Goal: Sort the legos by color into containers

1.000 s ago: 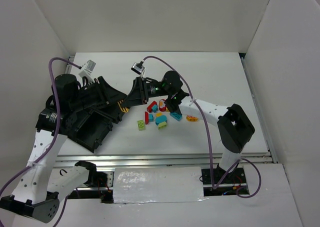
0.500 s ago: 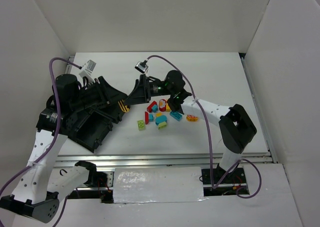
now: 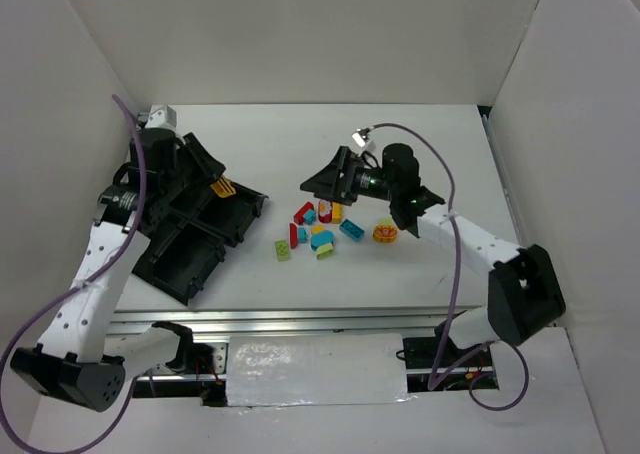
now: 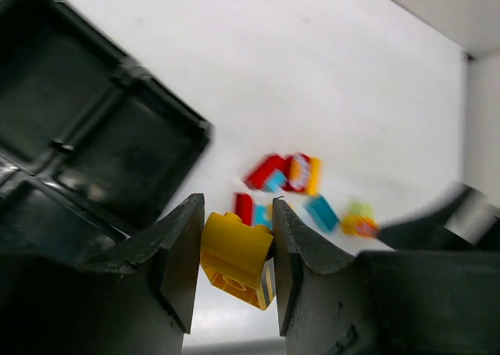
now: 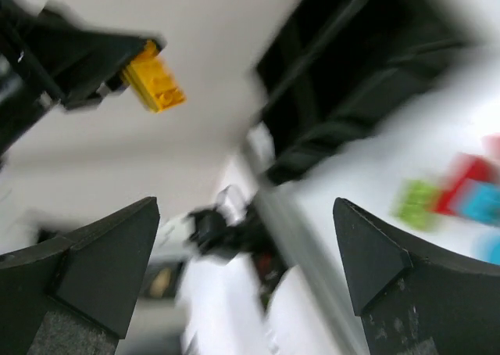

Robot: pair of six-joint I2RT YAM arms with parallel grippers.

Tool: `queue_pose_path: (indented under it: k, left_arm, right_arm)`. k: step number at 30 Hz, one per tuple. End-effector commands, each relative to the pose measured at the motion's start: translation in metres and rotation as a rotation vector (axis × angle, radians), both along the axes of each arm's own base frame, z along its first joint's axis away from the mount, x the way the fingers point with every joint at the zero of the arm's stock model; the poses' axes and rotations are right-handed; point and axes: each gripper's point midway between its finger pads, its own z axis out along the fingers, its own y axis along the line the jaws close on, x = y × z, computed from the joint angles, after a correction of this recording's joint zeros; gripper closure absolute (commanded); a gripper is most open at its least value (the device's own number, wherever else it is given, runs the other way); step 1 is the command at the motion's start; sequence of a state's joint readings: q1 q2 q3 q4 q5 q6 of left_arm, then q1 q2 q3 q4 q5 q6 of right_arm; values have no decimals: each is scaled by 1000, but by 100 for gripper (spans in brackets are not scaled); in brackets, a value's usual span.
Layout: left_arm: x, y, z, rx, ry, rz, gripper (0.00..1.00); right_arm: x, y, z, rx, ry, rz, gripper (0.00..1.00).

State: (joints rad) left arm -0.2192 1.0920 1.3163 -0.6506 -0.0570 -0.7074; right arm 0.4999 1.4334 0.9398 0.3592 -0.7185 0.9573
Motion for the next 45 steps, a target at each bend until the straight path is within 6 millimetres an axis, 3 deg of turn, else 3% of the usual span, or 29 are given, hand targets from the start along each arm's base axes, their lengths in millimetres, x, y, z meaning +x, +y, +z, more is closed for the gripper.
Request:
queue_pose_path:
  k: [1, 6, 9, 11, 12, 18, 19, 22, 23, 28, 30, 31, 32, 33, 35, 36, 37, 41, 42, 44, 45]
  left_arm:
    - [29, 40, -29, 137, 1, 207, 100]
    - [60, 47, -82, 208, 80, 256, 100]
    - [74, 51, -101, 245, 114, 280, 94]
    - [82, 51, -111, 272, 137, 275, 84]
    - [86, 52, -111, 278, 132, 279, 78]
    - [93, 56, -133, 313, 188, 299, 55]
    - [93, 57, -134, 316, 189, 305, 42]
    - [92, 61, -141, 319, 205, 331, 21]
    - [92, 62, -143, 325, 211, 337, 18]
    - [93, 61, -133, 317, 211, 335, 11]
    - [91, 55, -115, 289, 188, 310, 11]
    - [89, 53, -103, 272, 169, 301, 11]
    - [89, 49, -87, 250, 145, 292, 11]
    - [81, 43, -84, 231, 165, 258, 10]
    - [72, 34, -63, 203, 134, 207, 11]
    - [64, 29, -62, 195, 145, 175, 11]
    - [54, 27, -53, 197, 124, 155, 11]
    - [23, 27, -48, 201, 133, 101, 6]
    - [11, 25, -49, 201, 132, 69, 1]
    - [-1, 26, -51, 205, 142, 58, 0]
    - [-8, 29, -48, 208, 132, 56, 0]
  right_arm:
    - [21, -52, -16, -308, -33, -297, 0]
    - [18, -117, -37, -581, 22, -547, 0]
    - [4, -136, -44, -611, 36, -594, 0]
    - [-3, -143, -40, -600, 12, -609, 0]
    - [-8, -147, -52, -614, 26, -609, 0]
    - [-16, -156, -70, -658, 64, -613, 0]
    - [-16, -156, -74, -673, 72, -607, 0]
    - [-13, -155, -79, -698, 77, -594, 0]
    - [-11, -153, -78, -697, 72, -589, 0]
    - [-1, -146, -87, -728, 71, -556, 0]
    - [9, -147, -92, -768, 82, -575, 0]
    - [15, -148, -112, -829, 126, -568, 3]
    - [22, -146, -108, -853, 129, -567, 8]
    - [30, -147, -128, -924, 162, -562, 16]
    - [44, -142, -128, -958, 171, -562, 24]
    - [50, -142, -143, -1000, 197, -558, 27]
    - [58, -136, -138, -1000, 182, -563, 27]
    - [73, -116, -147, -1017, 178, -530, 27]
    - [76, -106, -150, -1027, 173, -514, 25]
    - [78, -98, -156, -1042, 179, -503, 19]
    - [79, -93, -165, -1060, 188, -486, 11]
